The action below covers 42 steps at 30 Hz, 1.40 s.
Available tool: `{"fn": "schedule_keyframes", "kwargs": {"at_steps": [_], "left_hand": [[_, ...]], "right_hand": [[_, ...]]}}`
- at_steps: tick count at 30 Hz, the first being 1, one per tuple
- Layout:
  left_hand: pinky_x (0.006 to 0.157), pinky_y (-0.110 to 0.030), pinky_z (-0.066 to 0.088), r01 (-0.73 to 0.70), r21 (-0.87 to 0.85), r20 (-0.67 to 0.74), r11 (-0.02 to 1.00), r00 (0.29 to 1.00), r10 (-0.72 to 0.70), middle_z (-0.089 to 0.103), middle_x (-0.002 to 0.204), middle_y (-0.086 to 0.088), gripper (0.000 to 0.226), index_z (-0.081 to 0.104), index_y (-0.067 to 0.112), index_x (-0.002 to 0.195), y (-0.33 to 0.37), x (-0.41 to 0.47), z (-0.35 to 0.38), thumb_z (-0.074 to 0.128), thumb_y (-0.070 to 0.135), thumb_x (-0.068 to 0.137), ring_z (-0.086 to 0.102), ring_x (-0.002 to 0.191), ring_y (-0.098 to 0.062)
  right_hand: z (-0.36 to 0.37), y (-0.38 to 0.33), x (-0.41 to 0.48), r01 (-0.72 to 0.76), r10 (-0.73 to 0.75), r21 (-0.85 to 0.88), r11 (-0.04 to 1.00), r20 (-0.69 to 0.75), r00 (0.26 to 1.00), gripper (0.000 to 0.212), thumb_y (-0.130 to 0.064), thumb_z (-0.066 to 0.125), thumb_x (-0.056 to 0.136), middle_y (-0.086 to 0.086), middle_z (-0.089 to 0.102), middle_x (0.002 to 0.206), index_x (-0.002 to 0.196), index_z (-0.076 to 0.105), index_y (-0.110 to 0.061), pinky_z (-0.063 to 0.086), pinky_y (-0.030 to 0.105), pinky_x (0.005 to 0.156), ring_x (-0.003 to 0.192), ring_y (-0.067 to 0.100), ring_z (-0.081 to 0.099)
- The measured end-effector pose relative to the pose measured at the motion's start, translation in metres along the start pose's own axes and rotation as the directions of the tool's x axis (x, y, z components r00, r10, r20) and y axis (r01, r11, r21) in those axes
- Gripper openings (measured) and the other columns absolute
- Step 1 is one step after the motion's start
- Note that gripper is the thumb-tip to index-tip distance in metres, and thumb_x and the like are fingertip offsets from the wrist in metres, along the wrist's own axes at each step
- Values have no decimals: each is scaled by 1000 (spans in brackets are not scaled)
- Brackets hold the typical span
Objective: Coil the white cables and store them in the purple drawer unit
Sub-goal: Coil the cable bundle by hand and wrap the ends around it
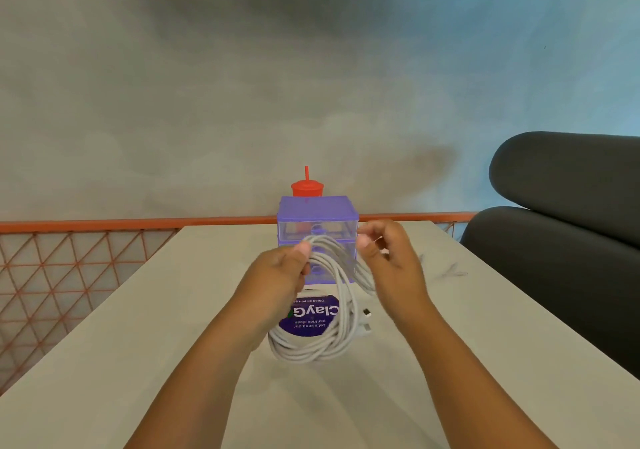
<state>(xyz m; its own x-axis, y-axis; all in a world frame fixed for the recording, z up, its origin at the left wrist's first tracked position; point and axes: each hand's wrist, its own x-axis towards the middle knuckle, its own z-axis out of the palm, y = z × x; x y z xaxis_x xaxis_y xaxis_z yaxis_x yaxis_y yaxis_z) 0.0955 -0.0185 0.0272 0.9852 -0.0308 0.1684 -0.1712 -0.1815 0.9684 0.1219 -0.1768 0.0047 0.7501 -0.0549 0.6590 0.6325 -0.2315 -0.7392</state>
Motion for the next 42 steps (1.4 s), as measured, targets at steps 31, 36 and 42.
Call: {"fn": "schedule_keyframes", "kwargs": {"at_steps": [31,36,42], "left_hand": [[46,-23,38,185,-757,89,626,979,-183,40,45,3,33,48,11,68,15,-15,25,46,28,95,37,34,-8],[30,-14,26,235,-657,133,716,971,-196,37,46,4,33,48,11,68,14,-14,21,47,31,94,30,34,-5],[33,-16,21,202,-444,95,873,979,-178,31,47,6,33,46,14,68,18,-16,16,53,38,89,22,37,-6]], "right_hand": [[-41,-25,-47,-508,491,312,803,139,860,16,-1,59,84,11,59,64,95,71,-4,44,20,49,49,12,47],[-43,-28,-55,-531,475,303,791,241,846,15,-18,75,69,7,63,59,71,72,-3,45,17,49,51,11,56],[-38,-15,-60,-614,490,314,724,391,779,22,-23,80,63,1,65,60,74,70,-8,50,18,56,55,7,59]]}}
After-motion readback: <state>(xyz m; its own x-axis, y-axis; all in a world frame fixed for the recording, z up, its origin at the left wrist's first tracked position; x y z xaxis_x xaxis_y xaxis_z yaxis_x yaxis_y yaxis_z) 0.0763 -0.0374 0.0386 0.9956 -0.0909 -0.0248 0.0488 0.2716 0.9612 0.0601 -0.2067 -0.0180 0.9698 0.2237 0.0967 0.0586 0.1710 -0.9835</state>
